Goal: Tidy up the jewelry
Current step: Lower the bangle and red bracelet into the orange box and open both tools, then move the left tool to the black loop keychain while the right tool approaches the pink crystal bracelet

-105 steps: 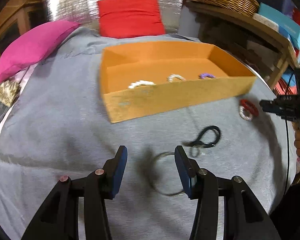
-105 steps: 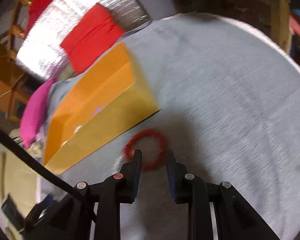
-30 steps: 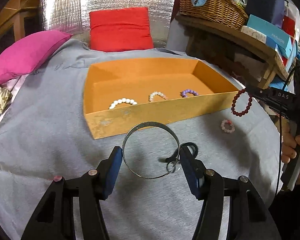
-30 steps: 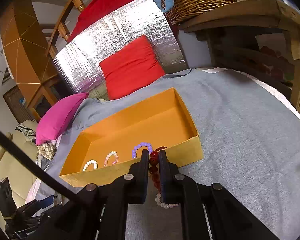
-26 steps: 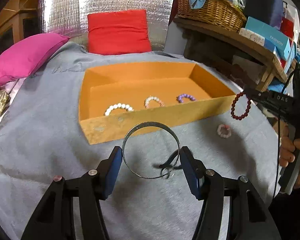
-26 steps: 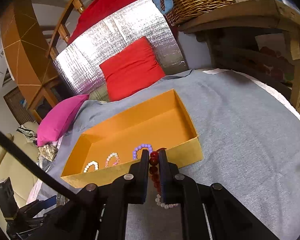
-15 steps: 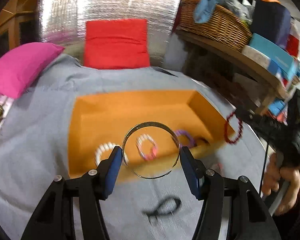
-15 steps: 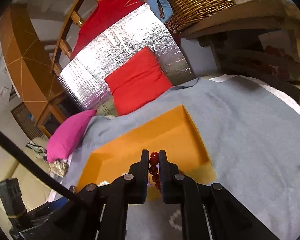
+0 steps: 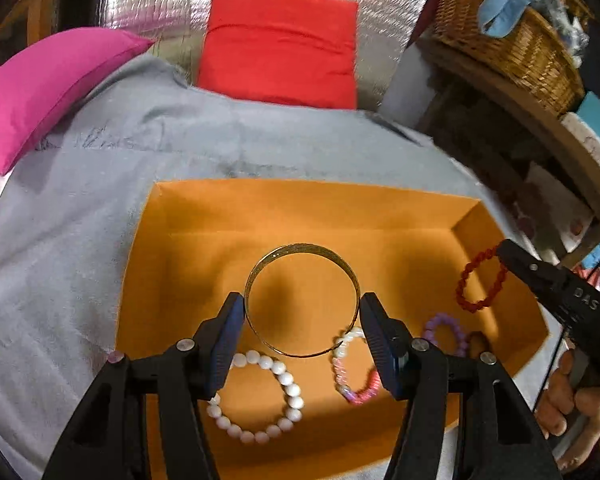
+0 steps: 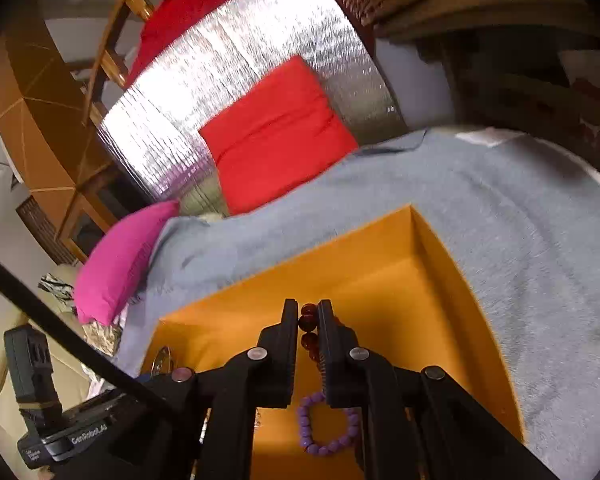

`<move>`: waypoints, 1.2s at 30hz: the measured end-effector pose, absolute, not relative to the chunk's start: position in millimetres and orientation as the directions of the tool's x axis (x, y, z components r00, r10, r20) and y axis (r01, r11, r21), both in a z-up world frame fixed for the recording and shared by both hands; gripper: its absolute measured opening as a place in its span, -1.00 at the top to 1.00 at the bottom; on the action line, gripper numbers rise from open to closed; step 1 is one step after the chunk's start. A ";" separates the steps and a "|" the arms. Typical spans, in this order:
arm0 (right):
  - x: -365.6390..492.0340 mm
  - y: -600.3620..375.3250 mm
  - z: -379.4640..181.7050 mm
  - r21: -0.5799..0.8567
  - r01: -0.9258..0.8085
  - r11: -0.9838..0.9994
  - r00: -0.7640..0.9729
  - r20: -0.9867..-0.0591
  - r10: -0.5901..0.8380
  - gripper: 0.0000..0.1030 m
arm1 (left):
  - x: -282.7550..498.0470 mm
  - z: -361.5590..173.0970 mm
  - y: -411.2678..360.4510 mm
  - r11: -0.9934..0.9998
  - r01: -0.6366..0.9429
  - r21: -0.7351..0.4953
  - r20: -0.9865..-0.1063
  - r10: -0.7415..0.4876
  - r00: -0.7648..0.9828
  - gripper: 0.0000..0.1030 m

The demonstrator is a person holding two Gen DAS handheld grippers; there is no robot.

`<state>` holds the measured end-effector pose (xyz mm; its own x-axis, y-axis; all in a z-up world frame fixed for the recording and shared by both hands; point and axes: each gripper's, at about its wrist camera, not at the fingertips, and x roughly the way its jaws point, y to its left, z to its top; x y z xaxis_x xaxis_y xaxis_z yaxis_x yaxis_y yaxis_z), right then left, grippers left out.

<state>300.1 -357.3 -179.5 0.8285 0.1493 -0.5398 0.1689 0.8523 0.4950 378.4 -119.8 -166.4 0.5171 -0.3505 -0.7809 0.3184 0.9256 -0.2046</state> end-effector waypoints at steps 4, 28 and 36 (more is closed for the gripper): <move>306.7 -359.1 -187.3 0.501 0.183 0.846 0.817 -0.556 0.152 0.79 | 385.4 -180.4 -123.8 0.940 0.295 -0.170 -0.819 -0.301 0.489 -0.19; 176.9 -390.0 -147.5 0.472 0.243 0.847 0.868 -0.496 0.028 0.17 | 244.2 -130.5 -71.4 0.945 0.306 -0.118 -0.715 -0.295 0.633 -0.26; 111.5 -389.4 -176.7 0.494 0.286 0.821 0.809 -0.583 0.069 0.17 | 206.4 -183.1 -54.0 0.939 0.317 -0.134 -0.801 -0.291 0.522 -0.27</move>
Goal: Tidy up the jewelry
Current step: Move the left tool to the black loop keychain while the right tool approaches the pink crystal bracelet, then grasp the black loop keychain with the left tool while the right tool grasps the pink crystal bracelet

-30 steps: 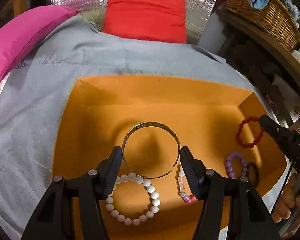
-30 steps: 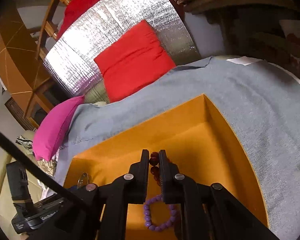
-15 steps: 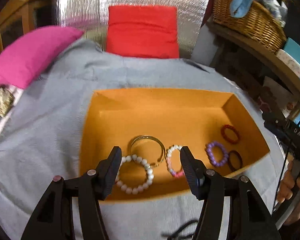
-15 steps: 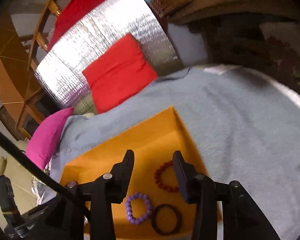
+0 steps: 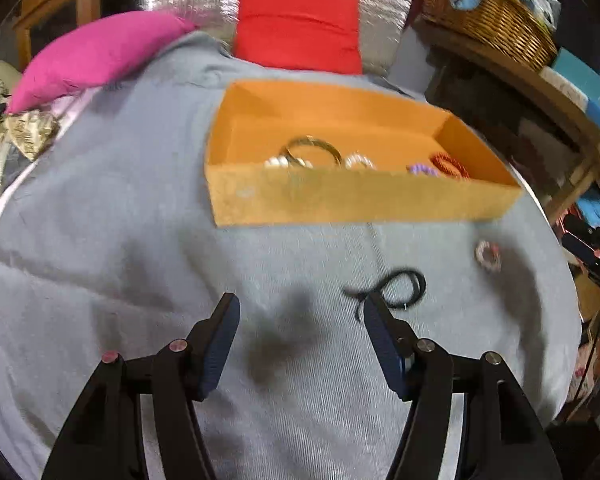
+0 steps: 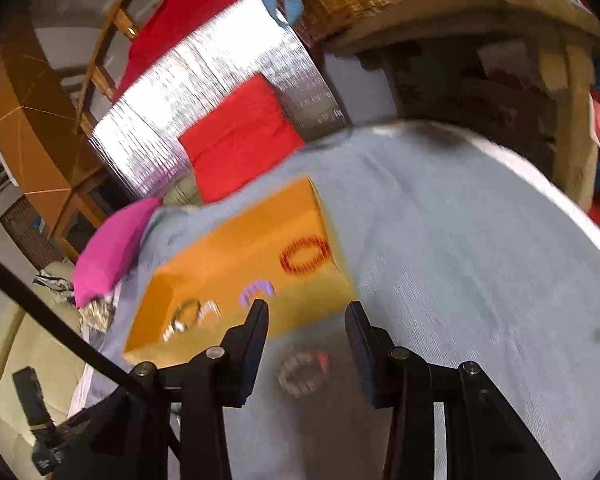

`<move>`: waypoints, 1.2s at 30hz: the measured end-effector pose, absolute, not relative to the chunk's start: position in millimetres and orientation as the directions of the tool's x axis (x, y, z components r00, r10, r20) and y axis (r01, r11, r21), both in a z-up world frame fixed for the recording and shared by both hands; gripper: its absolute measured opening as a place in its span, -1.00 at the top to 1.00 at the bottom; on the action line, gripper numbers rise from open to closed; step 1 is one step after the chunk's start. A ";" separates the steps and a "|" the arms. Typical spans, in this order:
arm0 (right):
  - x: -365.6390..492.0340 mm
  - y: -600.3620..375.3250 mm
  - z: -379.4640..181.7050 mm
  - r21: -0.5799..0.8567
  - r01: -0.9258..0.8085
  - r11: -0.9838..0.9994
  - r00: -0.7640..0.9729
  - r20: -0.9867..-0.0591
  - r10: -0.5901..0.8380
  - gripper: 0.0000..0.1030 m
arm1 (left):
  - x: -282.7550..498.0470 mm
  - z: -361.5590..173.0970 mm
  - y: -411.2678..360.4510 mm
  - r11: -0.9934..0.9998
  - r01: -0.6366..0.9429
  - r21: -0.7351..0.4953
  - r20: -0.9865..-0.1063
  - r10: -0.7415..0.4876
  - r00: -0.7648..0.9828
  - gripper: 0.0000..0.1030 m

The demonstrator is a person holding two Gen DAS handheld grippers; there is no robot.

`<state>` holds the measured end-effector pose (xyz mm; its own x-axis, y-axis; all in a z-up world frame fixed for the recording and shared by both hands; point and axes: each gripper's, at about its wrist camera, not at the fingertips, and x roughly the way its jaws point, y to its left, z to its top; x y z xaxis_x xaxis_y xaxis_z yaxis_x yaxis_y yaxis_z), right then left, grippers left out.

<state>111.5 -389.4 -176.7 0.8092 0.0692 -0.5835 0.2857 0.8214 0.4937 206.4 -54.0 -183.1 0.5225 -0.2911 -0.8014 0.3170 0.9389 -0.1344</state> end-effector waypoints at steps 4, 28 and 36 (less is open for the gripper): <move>113.0 -400.8 -197.1 0.529 0.335 0.780 0.761 -0.640 0.107 0.17 | 206.4 -190.9 -57.2 0.925 0.370 -0.089 -0.808 -0.284 0.517 -0.27; 181.5 -356.6 -244.2 0.339 0.336 0.879 0.550 -0.828 0.110 0.75 | 207.2 -205.7 -97.9 0.831 0.528 -0.173 -0.822 -0.417 0.387 -0.26; 172.3 -357.9 -240.6 0.361 0.328 0.873 0.570 -0.813 0.122 0.86 | 217.3 -211.6 -103.6 0.823 0.528 -0.208 -0.810 -0.448 0.378 0.20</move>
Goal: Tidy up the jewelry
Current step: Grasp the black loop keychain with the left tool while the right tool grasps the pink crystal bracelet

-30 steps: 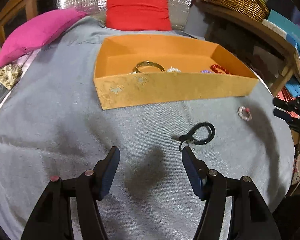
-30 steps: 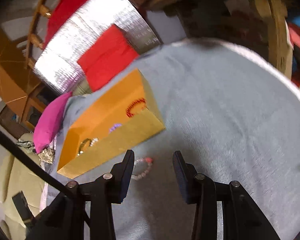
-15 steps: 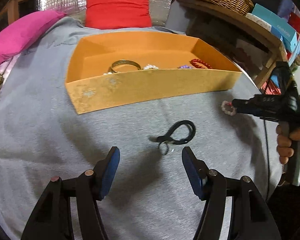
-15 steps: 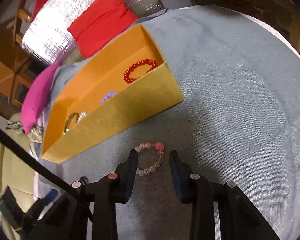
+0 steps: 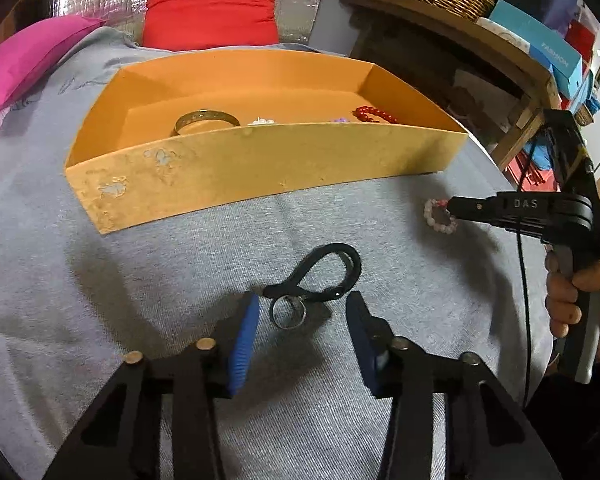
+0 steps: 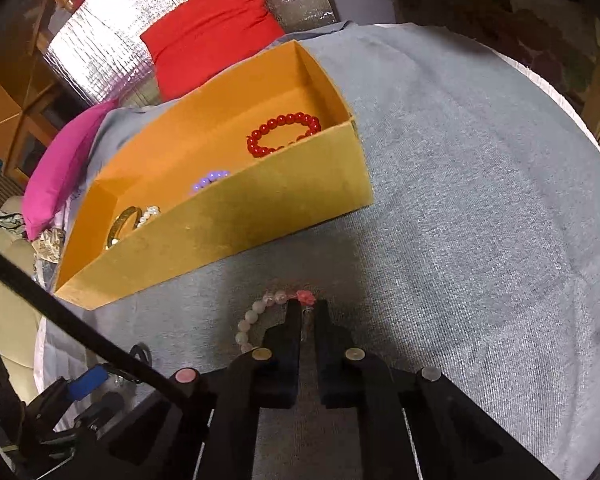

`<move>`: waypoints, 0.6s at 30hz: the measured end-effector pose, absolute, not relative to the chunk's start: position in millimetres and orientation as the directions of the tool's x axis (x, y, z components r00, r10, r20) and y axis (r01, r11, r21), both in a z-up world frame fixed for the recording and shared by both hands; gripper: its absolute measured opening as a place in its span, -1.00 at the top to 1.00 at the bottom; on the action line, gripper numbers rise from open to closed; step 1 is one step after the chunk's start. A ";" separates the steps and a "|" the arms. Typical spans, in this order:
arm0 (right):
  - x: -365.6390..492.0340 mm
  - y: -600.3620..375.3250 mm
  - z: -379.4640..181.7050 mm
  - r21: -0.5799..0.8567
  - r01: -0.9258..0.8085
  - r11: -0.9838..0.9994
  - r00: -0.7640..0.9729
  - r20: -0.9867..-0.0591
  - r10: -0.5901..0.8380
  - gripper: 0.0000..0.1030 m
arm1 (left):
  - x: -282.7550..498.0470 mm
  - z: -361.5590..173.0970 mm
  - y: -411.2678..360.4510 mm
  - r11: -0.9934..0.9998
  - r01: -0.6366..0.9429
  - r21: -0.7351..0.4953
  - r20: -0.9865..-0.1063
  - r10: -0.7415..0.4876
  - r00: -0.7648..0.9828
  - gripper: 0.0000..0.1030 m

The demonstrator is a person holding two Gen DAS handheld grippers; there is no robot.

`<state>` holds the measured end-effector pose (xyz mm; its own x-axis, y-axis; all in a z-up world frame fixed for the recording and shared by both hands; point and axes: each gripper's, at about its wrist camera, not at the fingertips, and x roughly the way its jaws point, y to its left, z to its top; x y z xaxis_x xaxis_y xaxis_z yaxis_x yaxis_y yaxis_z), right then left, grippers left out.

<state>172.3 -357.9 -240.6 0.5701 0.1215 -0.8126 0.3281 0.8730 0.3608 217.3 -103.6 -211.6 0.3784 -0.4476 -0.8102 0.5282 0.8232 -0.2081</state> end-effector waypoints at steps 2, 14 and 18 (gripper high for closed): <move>170.0 -359.2 -241.7 0.368 0.331 0.869 0.568 -0.813 0.128 0.86 | 220.2 -214.6 -106.6 0.826 0.525 -0.205 -0.815 -0.441 0.377 0.36; 168.5 -371.4 -237.4 0.458 0.340 0.821 0.581 -0.789 0.199 0.83 | 216.9 -209.7 -101.0 0.833 0.527 -0.168 -0.817 -0.416 0.398 0.57; 177.7 -362.2 -241.1 0.422 0.346 0.838 0.554 -0.813 0.181 0.77 | 216.0 -206.1 -100.6 0.830 0.530 -0.171 -0.806 -0.428 0.409 0.09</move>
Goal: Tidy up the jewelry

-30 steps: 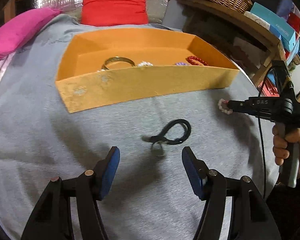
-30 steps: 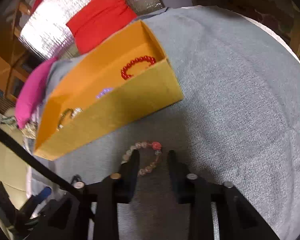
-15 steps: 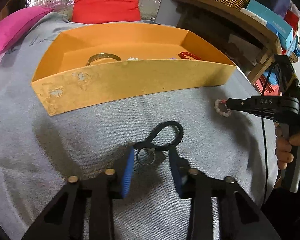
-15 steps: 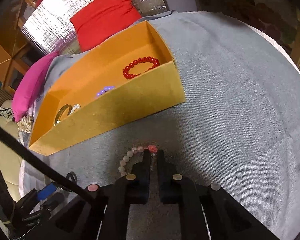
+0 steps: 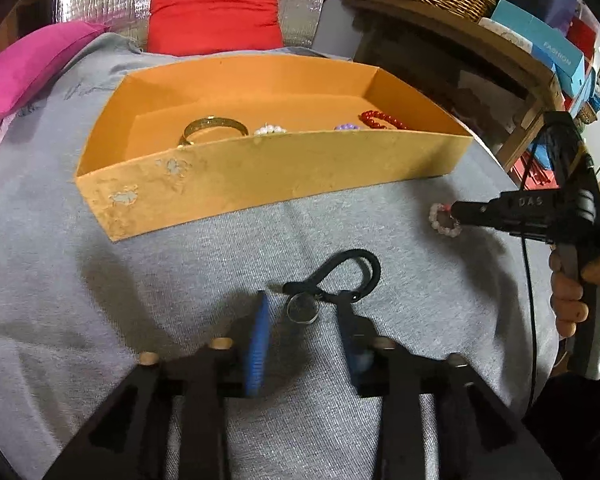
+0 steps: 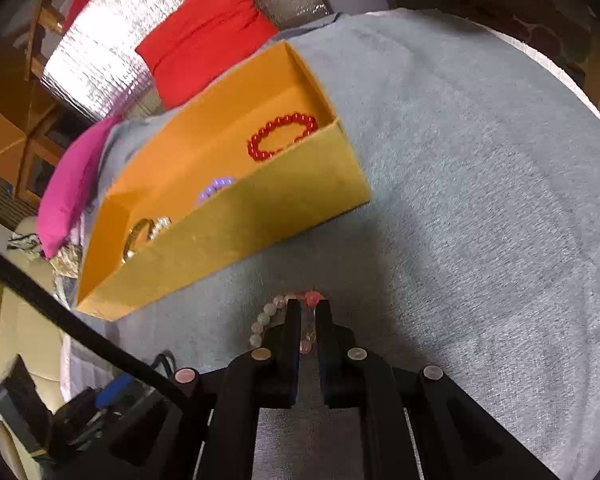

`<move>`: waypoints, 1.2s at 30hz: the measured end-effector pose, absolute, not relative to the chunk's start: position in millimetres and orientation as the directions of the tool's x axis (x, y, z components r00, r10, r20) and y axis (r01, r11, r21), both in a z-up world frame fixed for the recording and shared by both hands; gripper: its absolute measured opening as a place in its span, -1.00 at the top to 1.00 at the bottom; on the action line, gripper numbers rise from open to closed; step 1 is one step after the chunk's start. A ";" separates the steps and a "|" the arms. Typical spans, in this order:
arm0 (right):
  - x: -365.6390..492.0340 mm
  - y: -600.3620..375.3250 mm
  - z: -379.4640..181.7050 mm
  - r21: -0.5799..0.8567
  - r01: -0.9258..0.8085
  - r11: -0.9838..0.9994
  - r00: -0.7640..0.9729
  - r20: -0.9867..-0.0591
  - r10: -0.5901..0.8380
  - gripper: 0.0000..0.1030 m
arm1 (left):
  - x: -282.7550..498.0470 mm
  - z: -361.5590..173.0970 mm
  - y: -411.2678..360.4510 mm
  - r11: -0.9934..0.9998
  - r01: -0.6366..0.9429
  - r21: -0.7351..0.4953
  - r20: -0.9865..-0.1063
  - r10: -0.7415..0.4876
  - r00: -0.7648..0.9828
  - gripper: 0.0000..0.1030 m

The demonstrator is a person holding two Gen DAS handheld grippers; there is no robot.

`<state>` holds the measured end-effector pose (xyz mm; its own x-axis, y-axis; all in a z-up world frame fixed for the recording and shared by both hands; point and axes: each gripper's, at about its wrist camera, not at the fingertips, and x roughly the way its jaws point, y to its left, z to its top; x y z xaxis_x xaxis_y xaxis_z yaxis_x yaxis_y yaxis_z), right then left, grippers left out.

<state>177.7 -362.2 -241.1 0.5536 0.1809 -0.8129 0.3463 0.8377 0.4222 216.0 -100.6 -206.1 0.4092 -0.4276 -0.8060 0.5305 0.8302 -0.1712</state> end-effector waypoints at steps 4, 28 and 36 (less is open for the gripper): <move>182.4 -355.9 -244.6 0.384 0.346 0.856 0.537 -0.829 0.155 0.69 | 215.7 -206.9 -108.2 0.822 0.548 -0.154 -0.809 -0.424 0.408 0.06; 186.6 -325.9 -219.9 0.360 0.233 0.903 0.649 -0.750 0.132 0.84 | 212.7 -180.5 -81.5 0.842 0.505 -0.190 -0.737 -0.463 0.494 0.74; 184.9 -310.8 -204.9 0.419 0.160 0.894 0.712 -0.676 0.189 0.84 | 215.0 -168.8 -59.6 0.867 0.467 -0.176 -0.713 -0.439 0.547 0.74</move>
